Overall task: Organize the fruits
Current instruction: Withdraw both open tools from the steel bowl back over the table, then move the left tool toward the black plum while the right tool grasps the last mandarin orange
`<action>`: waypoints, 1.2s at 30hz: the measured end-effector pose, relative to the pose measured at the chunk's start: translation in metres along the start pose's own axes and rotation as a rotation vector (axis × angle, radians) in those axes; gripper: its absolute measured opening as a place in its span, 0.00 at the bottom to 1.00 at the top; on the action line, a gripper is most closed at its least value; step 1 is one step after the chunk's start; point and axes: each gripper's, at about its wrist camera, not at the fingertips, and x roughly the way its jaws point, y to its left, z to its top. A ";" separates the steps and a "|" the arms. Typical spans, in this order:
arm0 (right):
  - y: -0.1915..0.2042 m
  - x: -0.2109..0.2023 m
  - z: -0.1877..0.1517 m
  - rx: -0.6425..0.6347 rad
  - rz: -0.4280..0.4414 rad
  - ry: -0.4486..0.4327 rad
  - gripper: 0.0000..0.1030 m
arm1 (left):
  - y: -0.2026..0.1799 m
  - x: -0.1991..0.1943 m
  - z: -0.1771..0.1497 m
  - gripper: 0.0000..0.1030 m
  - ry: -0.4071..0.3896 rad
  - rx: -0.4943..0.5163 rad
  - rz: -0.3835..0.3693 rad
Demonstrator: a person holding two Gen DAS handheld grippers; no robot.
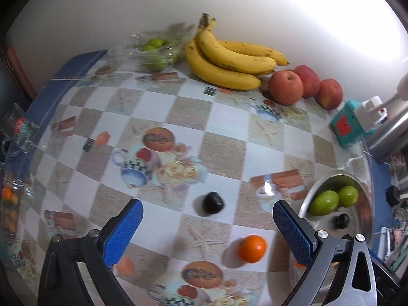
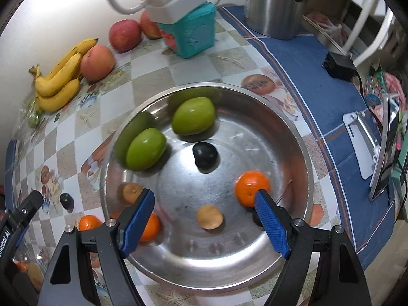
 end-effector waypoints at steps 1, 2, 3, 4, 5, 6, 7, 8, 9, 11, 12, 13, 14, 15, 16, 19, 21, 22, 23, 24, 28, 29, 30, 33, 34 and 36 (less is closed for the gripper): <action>0.004 -0.001 -0.001 -0.013 -0.001 -0.001 0.79 | 0.003 -0.001 0.000 1.00 -0.003 -0.003 0.005; 0.007 -0.001 -0.001 -0.023 0.000 -0.001 0.79 | 0.005 -0.001 0.000 1.00 -0.004 -0.006 0.006; 0.011 -0.001 -0.001 -0.032 0.003 0.000 0.79 | 0.008 -0.002 0.000 1.00 -0.004 -0.008 0.005; 0.014 -0.001 -0.002 -0.042 0.007 0.000 0.79 | 0.011 -0.003 0.001 1.00 -0.004 -0.011 0.005; 0.018 -0.001 -0.003 -0.053 0.010 0.001 0.79 | 0.016 -0.003 0.003 1.00 -0.009 -0.014 0.013; 0.022 -0.002 -0.004 -0.066 0.013 0.002 0.79 | 0.020 -0.004 0.004 1.00 -0.017 -0.014 0.031; 0.027 -0.002 -0.005 -0.079 0.014 0.002 0.79 | 0.023 -0.004 0.005 1.00 -0.023 -0.010 0.052; 0.031 -0.002 -0.006 -0.091 0.016 0.002 0.79 | 0.027 -0.004 0.006 1.00 -0.026 -0.007 0.070; 0.035 -0.003 -0.008 -0.104 0.019 0.002 0.79 | 0.030 -0.004 0.007 1.00 -0.028 -0.005 0.087; 0.045 -0.004 -0.011 -0.129 0.022 0.000 0.79 | 0.040 -0.003 0.008 1.00 -0.028 -0.010 0.120; 0.051 -0.005 -0.013 -0.144 0.027 -0.002 0.79 | 0.044 -0.002 0.009 1.00 -0.028 -0.014 0.126; 0.057 -0.006 -0.015 -0.161 0.034 -0.003 0.79 | 0.050 -0.001 0.010 1.00 -0.027 -0.020 0.134; 0.062 -0.006 -0.016 -0.174 0.040 -0.003 0.79 | 0.053 -0.001 0.010 1.00 -0.026 -0.025 0.139; 0.068 -0.006 -0.018 -0.188 0.047 -0.003 0.79 | 0.058 -0.001 0.011 1.00 -0.029 -0.029 0.149; 0.075 -0.006 -0.020 -0.203 0.054 -0.002 0.79 | 0.062 -0.002 0.011 1.00 -0.032 -0.032 0.161; 0.091 -0.007 -0.026 -0.248 0.073 -0.002 0.79 | 0.071 -0.004 0.011 1.00 -0.044 -0.034 0.201; 0.101 -0.007 -0.029 -0.272 0.083 -0.002 0.79 | 0.077 -0.006 0.011 1.00 -0.051 -0.033 0.220; 0.105 -0.007 -0.031 -0.283 0.089 -0.001 0.79 | 0.079 -0.008 0.010 1.00 -0.055 -0.033 0.225; 0.109 -0.006 -0.032 -0.292 0.094 0.000 0.79 | 0.081 -0.008 0.010 1.00 -0.055 -0.034 0.224; 0.114 -0.006 -0.033 -0.302 0.100 0.001 0.79 | 0.083 -0.008 0.010 1.00 -0.053 -0.036 0.220; 0.129 -0.006 -0.039 -0.336 0.130 0.004 0.79 | 0.088 -0.008 0.010 1.00 -0.043 -0.049 0.203; 0.131 -0.007 -0.041 -0.344 0.137 0.004 0.79 | 0.089 -0.008 0.010 1.00 -0.041 -0.053 0.201; 0.134 -0.007 -0.042 -0.354 0.144 0.003 0.79 | 0.089 -0.008 0.010 1.00 -0.039 -0.055 0.198; 0.142 -0.003 -0.046 -0.380 0.155 0.010 0.79 | 0.088 -0.002 0.009 1.00 -0.021 -0.059 0.181; 0.145 -0.001 -0.047 -0.388 0.155 0.016 0.79 | 0.087 0.003 0.008 1.00 -0.005 -0.056 0.175; 0.147 0.004 -0.049 -0.399 0.158 0.027 0.79 | 0.085 0.011 0.006 1.00 0.019 -0.051 0.165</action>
